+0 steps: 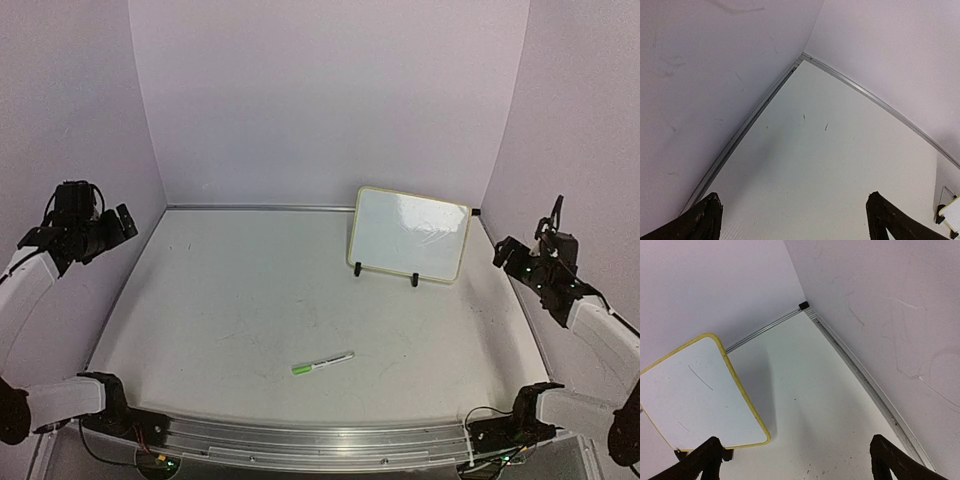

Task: Write a sentence on the whiteboard
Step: Move the whiteboard stand to the center of the board.

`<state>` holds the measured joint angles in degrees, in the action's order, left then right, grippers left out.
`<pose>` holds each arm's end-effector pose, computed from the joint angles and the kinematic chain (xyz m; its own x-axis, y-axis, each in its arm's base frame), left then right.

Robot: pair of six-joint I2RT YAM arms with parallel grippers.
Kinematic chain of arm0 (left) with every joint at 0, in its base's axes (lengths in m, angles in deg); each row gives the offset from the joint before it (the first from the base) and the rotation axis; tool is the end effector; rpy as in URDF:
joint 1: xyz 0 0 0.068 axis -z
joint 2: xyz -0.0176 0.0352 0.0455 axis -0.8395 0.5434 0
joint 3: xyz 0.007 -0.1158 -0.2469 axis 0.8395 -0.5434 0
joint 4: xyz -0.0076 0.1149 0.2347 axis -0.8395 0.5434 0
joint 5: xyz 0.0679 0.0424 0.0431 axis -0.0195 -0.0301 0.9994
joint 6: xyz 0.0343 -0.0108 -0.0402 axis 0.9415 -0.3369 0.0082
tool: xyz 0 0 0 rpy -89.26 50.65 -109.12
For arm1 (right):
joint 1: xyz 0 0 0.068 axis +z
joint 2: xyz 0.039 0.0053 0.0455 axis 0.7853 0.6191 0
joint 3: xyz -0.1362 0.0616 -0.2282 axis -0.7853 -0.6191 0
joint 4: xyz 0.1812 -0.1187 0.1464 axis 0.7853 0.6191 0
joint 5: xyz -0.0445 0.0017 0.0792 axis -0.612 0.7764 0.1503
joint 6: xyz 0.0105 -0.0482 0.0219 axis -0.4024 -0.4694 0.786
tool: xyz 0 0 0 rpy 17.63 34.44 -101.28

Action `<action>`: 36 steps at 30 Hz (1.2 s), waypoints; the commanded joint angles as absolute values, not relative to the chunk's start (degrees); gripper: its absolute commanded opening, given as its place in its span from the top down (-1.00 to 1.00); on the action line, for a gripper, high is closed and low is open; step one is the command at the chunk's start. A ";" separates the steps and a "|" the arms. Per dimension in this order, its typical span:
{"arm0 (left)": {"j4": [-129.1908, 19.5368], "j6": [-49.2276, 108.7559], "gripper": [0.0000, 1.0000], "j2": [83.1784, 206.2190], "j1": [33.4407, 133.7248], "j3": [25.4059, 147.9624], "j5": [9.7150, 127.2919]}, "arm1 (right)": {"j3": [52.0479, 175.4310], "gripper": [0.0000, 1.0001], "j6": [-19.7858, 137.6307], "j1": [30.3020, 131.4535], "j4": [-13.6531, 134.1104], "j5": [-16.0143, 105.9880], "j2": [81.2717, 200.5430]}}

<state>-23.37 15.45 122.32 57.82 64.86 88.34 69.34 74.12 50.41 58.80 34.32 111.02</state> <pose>0.2011 0.0045 0.3151 -0.4084 -0.4227 -0.8090 -0.3733 0.8861 -0.2746 0.2087 -0.0067 0.2560 -0.2762 0.3809 -0.8824 0.1907 0.9216 0.3381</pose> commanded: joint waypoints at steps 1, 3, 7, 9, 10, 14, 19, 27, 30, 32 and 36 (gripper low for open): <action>-12.55 21.76 -0.99 128.26 57.72 78.14 86.41 | 74.52 -0.96 71.04 50.71 62.26 44.43 115.33; -9.90 25.55 -0.99 130.66 57.71 82.59 84.53 | 76.39 -0.95 70.78 52.59 63.66 44.46 117.61; -14.32 31.14 -0.99 130.00 57.70 80.37 79.62 | 80.50 -0.94 71.05 62.26 67.70 35.15 122.94; -17.92 32.13 -0.99 128.92 57.70 77.23 77.97 | 83.16 -0.92 72.41 66.95 69.08 31.49 126.21; -19.11 32.36 -0.99 128.56 57.70 75.80 77.53 | 84.51 -0.89 73.19 68.76 69.95 30.30 128.24; -19.04 34.40 -0.99 128.59 57.70 74.33 77.05 | 89.44 -0.81 75.94 75.45 72.50 25.31 137.11; -20.00 34.07 -0.99 127.33 57.71 72.56 74.13 | 94.47 -0.66 78.24 79.45 72.46 24.06 148.17; -20.00 33.96 -0.99 126.92 57.73 72.24 73.28 | 99.76 -0.35 79.97 80.14 69.02 24.99 161.08; -19.93 33.90 -0.99 126.97 57.70 72.22 73.30 | 100.70 -0.29 79.72 80.14 67.26 23.66 164.14; -19.86 33.96 -0.99 126.98 57.71 72.21 73.30 | 101.71 -0.21 79.48 80.16 66.52 22.95 166.08; -19.89 33.87 -0.99 127.13 57.70 72.10 73.17 | 103.74 -0.02 78.69 80.14 65.58 21.91 169.68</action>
<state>-18.31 33.01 128.08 57.82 72.43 73.79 100.14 79.14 79.91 68.17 24.93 166.48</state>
